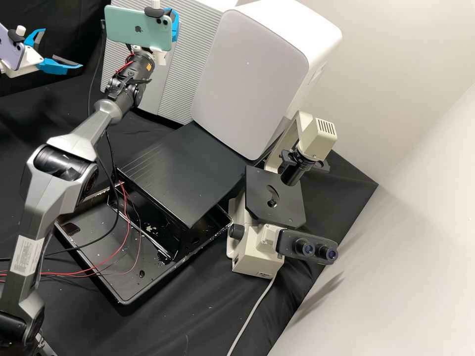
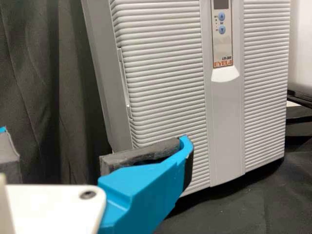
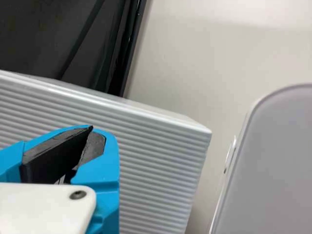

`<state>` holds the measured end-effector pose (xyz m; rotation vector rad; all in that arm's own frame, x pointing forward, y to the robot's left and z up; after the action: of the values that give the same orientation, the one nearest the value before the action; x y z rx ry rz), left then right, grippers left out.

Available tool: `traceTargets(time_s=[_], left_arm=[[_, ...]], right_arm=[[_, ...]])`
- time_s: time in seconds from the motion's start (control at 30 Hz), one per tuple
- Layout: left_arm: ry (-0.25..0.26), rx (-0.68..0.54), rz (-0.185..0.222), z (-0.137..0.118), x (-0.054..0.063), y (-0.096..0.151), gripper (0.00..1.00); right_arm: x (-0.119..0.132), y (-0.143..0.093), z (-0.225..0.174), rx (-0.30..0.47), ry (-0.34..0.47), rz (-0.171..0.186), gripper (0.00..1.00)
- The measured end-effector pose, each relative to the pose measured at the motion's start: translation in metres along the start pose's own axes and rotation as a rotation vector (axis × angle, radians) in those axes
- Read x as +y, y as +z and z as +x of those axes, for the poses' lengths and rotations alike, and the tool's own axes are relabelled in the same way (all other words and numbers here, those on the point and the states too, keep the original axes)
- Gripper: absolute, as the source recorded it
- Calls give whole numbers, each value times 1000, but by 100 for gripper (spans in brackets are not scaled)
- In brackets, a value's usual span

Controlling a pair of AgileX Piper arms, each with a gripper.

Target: Close the incubator door

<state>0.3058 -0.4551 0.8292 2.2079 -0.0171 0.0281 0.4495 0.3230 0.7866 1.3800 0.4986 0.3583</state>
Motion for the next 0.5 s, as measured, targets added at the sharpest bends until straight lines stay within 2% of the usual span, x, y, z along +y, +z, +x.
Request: traceTargets(time_s=[0.1,0.2,0.3,0.5], left_arm=[[0,0,0,0,0,0,100],[0,0,0,0,0,0,100],[0,0,0,0,0,0,100],[0,0,0,0,0,0,100]], right_arm=[[-7,4,-16,0,-5,-6,0],[-13,13,-38,-10,-8,-51,0],[-11,16,-64,-11,45,-113,0],[-11,31,-129,-31,190,-162,0]])
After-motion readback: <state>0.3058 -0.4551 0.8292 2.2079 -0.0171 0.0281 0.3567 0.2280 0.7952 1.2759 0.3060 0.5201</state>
